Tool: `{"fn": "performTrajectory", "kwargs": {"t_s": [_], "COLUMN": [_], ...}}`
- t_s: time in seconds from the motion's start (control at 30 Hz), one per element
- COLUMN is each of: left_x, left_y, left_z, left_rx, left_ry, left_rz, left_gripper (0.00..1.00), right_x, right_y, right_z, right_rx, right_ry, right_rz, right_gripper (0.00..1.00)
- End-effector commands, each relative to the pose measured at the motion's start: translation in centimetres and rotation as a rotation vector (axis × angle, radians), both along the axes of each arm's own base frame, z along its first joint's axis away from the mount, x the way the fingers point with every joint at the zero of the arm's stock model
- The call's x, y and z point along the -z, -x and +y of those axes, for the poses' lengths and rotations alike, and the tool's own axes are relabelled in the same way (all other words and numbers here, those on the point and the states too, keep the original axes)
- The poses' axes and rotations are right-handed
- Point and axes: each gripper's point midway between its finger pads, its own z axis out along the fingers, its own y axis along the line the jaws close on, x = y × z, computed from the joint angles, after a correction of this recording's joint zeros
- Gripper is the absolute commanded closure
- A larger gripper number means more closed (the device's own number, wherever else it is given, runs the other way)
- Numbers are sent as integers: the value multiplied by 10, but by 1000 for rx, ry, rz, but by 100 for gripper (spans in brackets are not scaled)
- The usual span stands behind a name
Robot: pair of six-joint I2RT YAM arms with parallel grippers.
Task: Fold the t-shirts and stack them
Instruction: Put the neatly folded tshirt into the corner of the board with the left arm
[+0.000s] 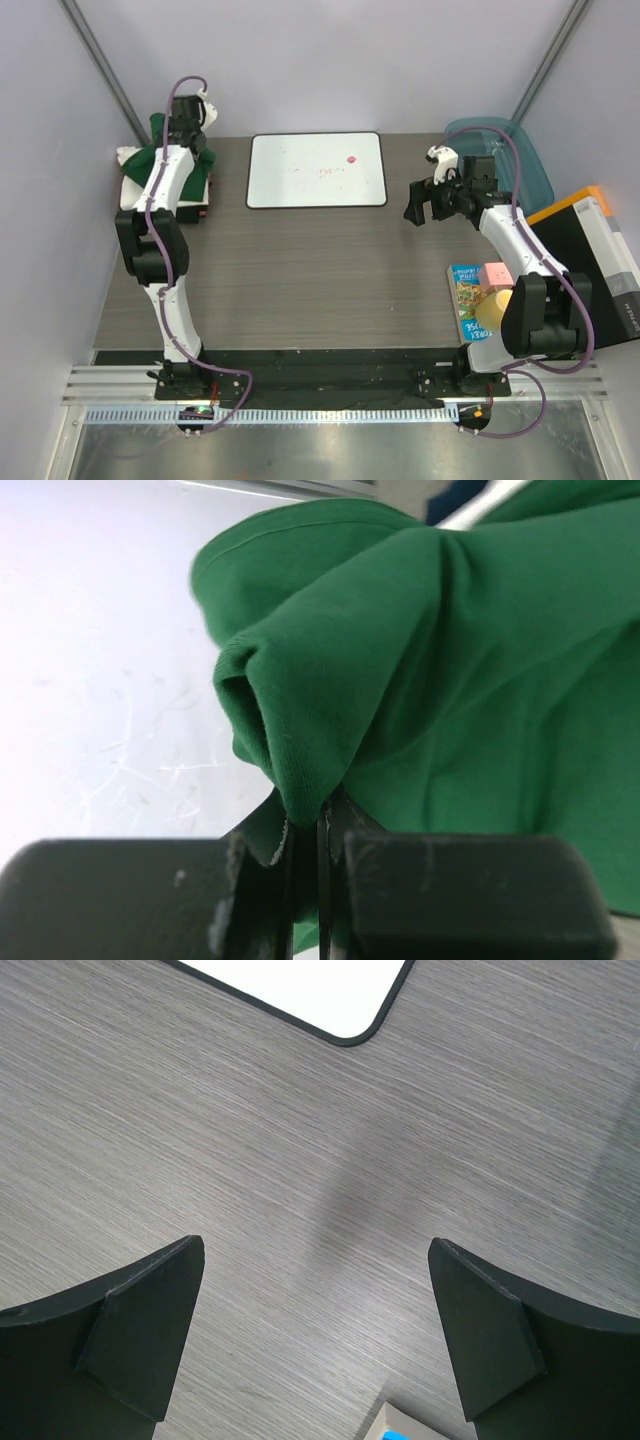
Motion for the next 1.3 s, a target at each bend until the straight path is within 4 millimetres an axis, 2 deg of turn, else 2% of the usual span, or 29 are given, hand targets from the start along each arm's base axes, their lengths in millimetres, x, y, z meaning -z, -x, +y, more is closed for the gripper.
{"fn": "performTrajectory", "kwargs": {"t_s": [0.0, 0.03, 0.07, 0.2, 0.27, 0.4, 0.5, 0.53, 0.6, 0.67, 0.7, 0.73, 0.87, 0.93, 0.97, 1.0, 1.03, 1.07, 1.1, 1.13, 1.17, 1.2, 1.23, 1.27], "left_x": [-59, -61, -63, -62, -61, -54, -45, -44, -43, -39, -41, -43, -50, -44, -38, -32, -16, -7, -6, 13, 18, 15, 6, 4], "left_y": [-10, -10, -6, -4, -3, 1, 1, 3, 3, 4, 4, 5, 3, 1, -7, 0, 2, 7, 20, 31, 45, 52, 69, 80], "left_z": [12, 12, 30, 42, 48, 59, 66, 69, 76, 85, 88, 92, 88, 76, 62, 50, 25, 8, -20, -59, -81, -114, -131, -146], "left_rx": [-52, -56, -95, -140, -159, -199, -212, -224, -243, -272, -278, -290, -269, -234, -162, -119, -86, -46, 51, 88, 122, 207, 214, 140], "left_ry": [-84, -87, -96, -127, -148, -191, -207, -214, -232, -248, -256, -259, -245, -208, -165, -127, -21, 52, 191, 335, 429, 572, 661, 807], "left_rz": [-207, -218, -223, -228, -224, -211, -196, -195, -198, -191, -201, -206, -231, -230, -220, -162, -168, -147, -109, -91, -58, -59, -82, -110], "left_gripper": [94, 88, 87, 89, 93, 92, 70, 57, 50, 32, 6, 0, 0, 0, 0, 0, 0, 0, 0, 0, 0, 0, 0, 0], "right_x": [-24, -24, -22, -21, -21, -21, -22, -22, -21, -22, -21, -21, -21, -22, -23, -23, -25, -27, -28, -30, -32, -32, -34, -33], "right_y": [-1, -1, 0, 2, 3, 3, 4, 5, 5, 6, 7, 8, 9, 9, 7, 8, 6, 5, 4, 1, -3, -5, -6, -7], "right_z": [1, 1, 1, 1, 2, 3, 3, 2, 2, 2, 2, 2, 2, 2, 1, 2, 1, 1, 1, -1, -5, -6, -8, -10], "right_rx": [-10, -11, -11, -12, -13, -15, -15, -14, -13, -14, -13, -15, -13, -15, -15, -21, -23, -33, -31, -26, 10, 25, 41, 65], "right_ry": [-1, 0, 0, -3, -6, -9, -11, -11, -9, -8, -9, -7, -7, -6, -3, -2, 2, 8, 13, 19, 26, 28, 26, 24], "right_rz": [-85, -86, -81, -77, -75, -76, -77, -75, -78, -80, -76, -77, -78, -79, -83, -81, -91, -100, -104, -114, -117, -119, -119, -113], "right_gripper": [0, 0, 0, 0, 0, 0, 0, 0, 0, 0, 0, 0, 0, 0, 0, 0, 0, 0, 0, 0, 0, 0, 0, 0]}}
